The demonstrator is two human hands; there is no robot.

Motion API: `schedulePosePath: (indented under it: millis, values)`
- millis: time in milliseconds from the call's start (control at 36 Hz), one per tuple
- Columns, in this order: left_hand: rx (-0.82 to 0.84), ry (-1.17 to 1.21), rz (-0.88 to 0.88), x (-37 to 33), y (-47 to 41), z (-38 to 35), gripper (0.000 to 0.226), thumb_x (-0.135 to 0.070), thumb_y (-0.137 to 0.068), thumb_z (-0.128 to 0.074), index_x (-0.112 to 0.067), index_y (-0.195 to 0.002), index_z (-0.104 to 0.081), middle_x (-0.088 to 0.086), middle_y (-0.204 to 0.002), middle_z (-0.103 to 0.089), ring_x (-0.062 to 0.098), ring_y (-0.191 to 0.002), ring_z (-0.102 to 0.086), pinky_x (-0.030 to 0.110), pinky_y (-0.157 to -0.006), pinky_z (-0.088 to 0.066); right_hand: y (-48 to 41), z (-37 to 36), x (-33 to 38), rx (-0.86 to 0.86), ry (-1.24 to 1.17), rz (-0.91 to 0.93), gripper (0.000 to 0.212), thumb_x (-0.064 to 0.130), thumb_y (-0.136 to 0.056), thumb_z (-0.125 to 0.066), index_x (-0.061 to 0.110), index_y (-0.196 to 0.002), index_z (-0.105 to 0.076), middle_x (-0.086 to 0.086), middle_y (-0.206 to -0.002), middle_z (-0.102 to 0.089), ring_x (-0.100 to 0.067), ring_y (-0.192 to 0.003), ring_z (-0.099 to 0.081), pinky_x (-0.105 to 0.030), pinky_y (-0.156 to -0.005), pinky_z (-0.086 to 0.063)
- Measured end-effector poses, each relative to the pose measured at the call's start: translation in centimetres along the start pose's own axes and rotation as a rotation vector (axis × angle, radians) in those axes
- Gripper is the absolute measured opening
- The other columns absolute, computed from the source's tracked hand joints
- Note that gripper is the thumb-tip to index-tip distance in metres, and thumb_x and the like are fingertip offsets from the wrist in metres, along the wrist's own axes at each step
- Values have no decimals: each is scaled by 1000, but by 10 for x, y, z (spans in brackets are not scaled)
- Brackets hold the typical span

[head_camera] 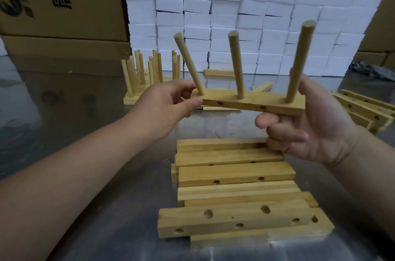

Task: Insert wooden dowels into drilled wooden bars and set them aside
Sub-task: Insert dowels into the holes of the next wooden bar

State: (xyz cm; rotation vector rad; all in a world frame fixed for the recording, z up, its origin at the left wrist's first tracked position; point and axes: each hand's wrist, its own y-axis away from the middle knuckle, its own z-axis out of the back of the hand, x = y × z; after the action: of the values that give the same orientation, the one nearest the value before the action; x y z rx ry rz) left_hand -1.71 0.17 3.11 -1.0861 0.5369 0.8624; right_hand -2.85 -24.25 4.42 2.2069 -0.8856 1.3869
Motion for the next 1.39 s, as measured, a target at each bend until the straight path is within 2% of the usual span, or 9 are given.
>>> schedulePosePath:
  millis: [83, 222, 278, 333, 417, 583, 750, 917, 1389]
  values:
    - [-71, -21, 83, 5, -3, 6, 23, -16, -82, -66, -37, -90, -62, -10, -78, -67, -4, -63, -61, 12, -55, -49, -2, 0, 0, -220, 26, 117, 86, 69, -84, -16, 7, -77, -76, -8, -67, -71, -6, -28, -40, -15, -43, -37]
    - [-78, -155, 226, 15, -9, 33, 31, -21, -81, -67, -19, -112, -64, -14, -72, -69, -6, -61, -62, 15, -55, -51, -4, 8, -3, -569, -59, 292, 67, 60, -92, -25, 5, -106, -60, -1, -60, -63, -7, -32, -36, -14, -40, -30]
    - [-25, -251, 250, 17, -11, 47, 19, -24, -83, -66, -23, -101, -69, -10, -73, -71, -5, -61, -62, 21, -72, -50, -3, 10, -2, -660, -70, 330, 62, 57, -94, -26, 6, -106, -60, 0, -56, -59, -7, -34, -33, -15, -40, -27]
    - [31, -325, 281, 20, -9, 60, 8, -26, -85, -64, -29, -86, -71, -9, -69, -71, -5, -58, -60, 18, -73, -47, -4, 11, -3, -714, -76, 335, 58, 55, -95, -27, 8, -105, -59, 2, -53, -56, -7, -35, -32, -15, -40, -27]
    - [22, -382, 343, 28, -1, 76, 11, -24, -86, -63, -23, -92, -72, -20, -60, -67, -6, -54, -57, 1, -57, -39, -6, 12, -6, -731, -51, 315, 55, 54, -95, -28, 9, -104, -60, 2, -52, -56, -8, -35, -33, -15, -39, -29]
    - [-41, -559, 520, 52, 19, 107, 29, -33, -85, -63, -22, -112, -67, -8, -89, -65, 5, -76, -55, 28, -72, -40, -11, 17, -11, -713, -9, 266, 54, 52, -95, -31, 9, -106, -61, 2, -54, -56, -9, -37, -35, -20, -41, -31]
    - [-38, -712, 537, 72, 14, 112, 39, -39, -84, -64, -22, -119, -63, 2, -118, -62, 12, -88, -48, 27, -74, -35, -13, 20, -13, -679, 5, 253, 50, 51, -93, -36, 10, -102, -63, 0, -57, -58, -10, -37, -38, -19, -40, -33]
    - [-57, -801, 553, 87, 0, 107, 39, -43, -85, -62, -24, -118, -64, 4, -121, -62, 23, -107, -55, 26, -77, -37, -15, 20, -15, -676, 48, 240, 48, 49, -94, -36, 11, -99, -63, 0, -56, -57, -9, -38, -38, -17, -39, -34]
    - [-84, -920, 560, 103, -21, 103, 42, -47, -89, -53, -21, -121, -61, 5, -125, -60, 26, -112, -53, 29, -78, -39, -18, 23, -18, -660, 140, 231, 36, 41, -94, -41, 13, -101, -63, 2, -56, -59, -7, -37, -40, -18, -39, -35]
